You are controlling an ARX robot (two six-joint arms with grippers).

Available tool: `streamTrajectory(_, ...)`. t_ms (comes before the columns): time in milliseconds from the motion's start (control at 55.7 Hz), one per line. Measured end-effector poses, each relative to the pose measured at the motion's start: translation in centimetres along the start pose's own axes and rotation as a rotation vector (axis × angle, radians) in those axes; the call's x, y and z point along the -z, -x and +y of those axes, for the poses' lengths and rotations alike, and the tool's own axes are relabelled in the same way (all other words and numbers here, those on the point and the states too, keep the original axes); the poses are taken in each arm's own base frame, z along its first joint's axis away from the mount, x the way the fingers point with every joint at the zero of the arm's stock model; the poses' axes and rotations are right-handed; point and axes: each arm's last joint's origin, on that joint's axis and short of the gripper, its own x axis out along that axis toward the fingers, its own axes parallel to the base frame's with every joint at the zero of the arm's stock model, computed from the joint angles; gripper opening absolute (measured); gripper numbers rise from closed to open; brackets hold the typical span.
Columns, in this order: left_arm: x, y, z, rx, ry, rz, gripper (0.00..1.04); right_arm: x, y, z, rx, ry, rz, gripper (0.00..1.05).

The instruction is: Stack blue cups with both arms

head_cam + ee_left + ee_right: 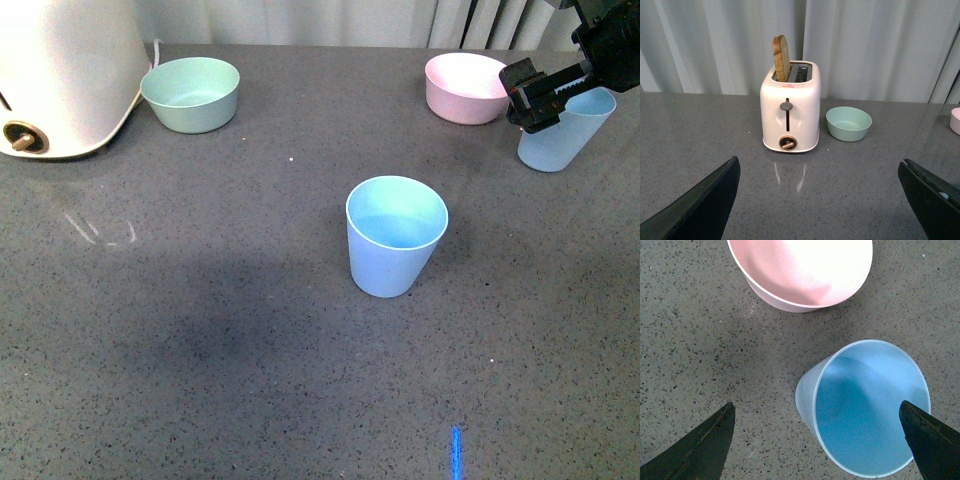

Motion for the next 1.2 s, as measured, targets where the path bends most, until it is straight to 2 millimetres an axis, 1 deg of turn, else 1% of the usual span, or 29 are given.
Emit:
streamTrajectory(179,0.0,0.0,0.0,0.000,0.000,0.000,0.96,-0.3,-0.7,0.0,-0.008,0.001,0.017,0.96)
streamTrajectory(215,0.0,0.0,0.0,0.000,0.000,0.000,0.96,-0.3,-0.8,0.0,-0.011,-0.001,0.021,0.94)
streamTrajectory(287,0.0,0.0,0.0,-0.001,0.000,0.000,0.96,-0.2,-1.0,0.1,-0.020,0.000,0.030,0.82)
streamTrajectory(305,0.0,0.0,0.0,0.000,0.000,0.000,0.96,-0.2,-1.1,0.2,-0.023,0.000,0.033,0.77)
streamTrajectory(485,0.0,0.0,0.0,0.000,0.000,0.000,0.96,0.1,-1.4,0.3,-0.036,-0.006,0.058,0.40)
streamTrajectory(503,0.0,0.0,0.0,0.000,0.000,0.000,0.96,0.0,-1.5,0.3,-0.041,-0.008,0.059,0.35)
streamTrajectory(574,0.0,0.0,0.0,0.000,0.000,0.000,0.96,0.0,-1.4,0.3,-0.046,-0.009,0.062,0.24)
streamTrajectory(628,0.0,0.0,0.0,0.000,0.000,0.000,0.96,0.1,-1.4,0.3,-0.052,-0.012,0.064,0.14)
streamTrajectory(646,0.0,0.0,0.0,0.000,0.000,0.000,0.96,0.1,-1.4,0.2,-0.058,-0.014,0.063,0.08)
streamTrajectory(700,0.0,0.0,0.0,0.000,0.000,0.000,0.96,0.2,-1.4,0.2,-0.068,-0.013,0.061,0.02)
streamTrajectory(808,0.0,0.0,0.0,0.000,0.000,0.000,0.96,0.5,-0.6,0.1,-0.081,-0.009,0.059,0.02)
streamTrajectory(915,0.0,0.0,0.0,0.000,0.000,0.000,0.96,0.9,1.0,0.2,-0.135,0.008,0.032,0.02)
streamTrajectory(951,0.0,0.0,0.0,0.000,0.000,0.000,0.96,1.0,2.2,0.3,-0.167,0.017,0.012,0.02)
streamTrajectory(1059,0.0,0.0,0.0,0.000,0.000,0.000,0.96,0.5,6.6,1.3,-0.273,0.057,-0.070,0.02)
streamTrajectory(1077,0.0,0.0,0.0,0.000,0.000,0.000,0.96,0.2,7.8,1.6,-0.302,0.065,-0.096,0.02)
streamTrajectory(1113,0.0,0.0,0.0,-0.001,0.000,0.000,0.96,-0.1,9.5,2.2,-0.347,0.079,-0.135,0.02)
streamTrajectory(1167,0.0,0.0,0.0,0.000,0.000,0.000,0.96,-0.4,11.1,2.9,-0.393,0.095,-0.170,0.02)
streamTrajectory(1203,0.0,0.0,0.0,0.000,0.000,0.000,0.96,-0.6,12.8,3.8,-0.443,0.118,-0.203,0.02)
